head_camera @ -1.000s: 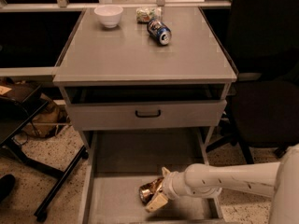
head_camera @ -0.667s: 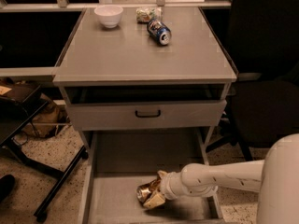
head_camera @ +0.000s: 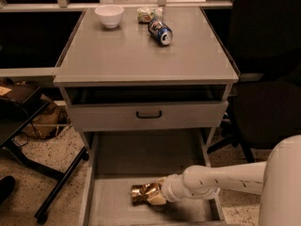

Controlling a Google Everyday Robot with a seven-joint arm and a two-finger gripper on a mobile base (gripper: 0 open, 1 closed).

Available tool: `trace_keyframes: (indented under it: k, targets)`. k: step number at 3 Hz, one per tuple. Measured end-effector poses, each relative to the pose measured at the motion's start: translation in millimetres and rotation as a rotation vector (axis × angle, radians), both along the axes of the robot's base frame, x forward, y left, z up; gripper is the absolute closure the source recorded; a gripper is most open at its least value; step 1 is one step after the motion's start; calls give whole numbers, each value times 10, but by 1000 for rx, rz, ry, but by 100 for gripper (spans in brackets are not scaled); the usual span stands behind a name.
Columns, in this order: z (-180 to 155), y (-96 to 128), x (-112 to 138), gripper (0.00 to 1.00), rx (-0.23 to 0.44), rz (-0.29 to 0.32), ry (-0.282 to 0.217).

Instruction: Pick orange can from middle drawer and place on counter

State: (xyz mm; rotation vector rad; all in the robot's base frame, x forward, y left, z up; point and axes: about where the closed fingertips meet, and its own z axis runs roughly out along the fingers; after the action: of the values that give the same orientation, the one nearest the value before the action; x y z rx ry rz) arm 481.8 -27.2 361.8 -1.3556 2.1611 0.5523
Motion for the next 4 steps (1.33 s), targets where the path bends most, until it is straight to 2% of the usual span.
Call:
trace_keyframes:
  k: [1,2,3,4]
  targets:
    - [318,11,-37,88,-12,-23,-22]
    - [955,87,-129,100,-20,-43,-66]
    - [1636,165,-125,100,-33,-34,-113]
    - [2330,224,3,100,-66,-36,-149]
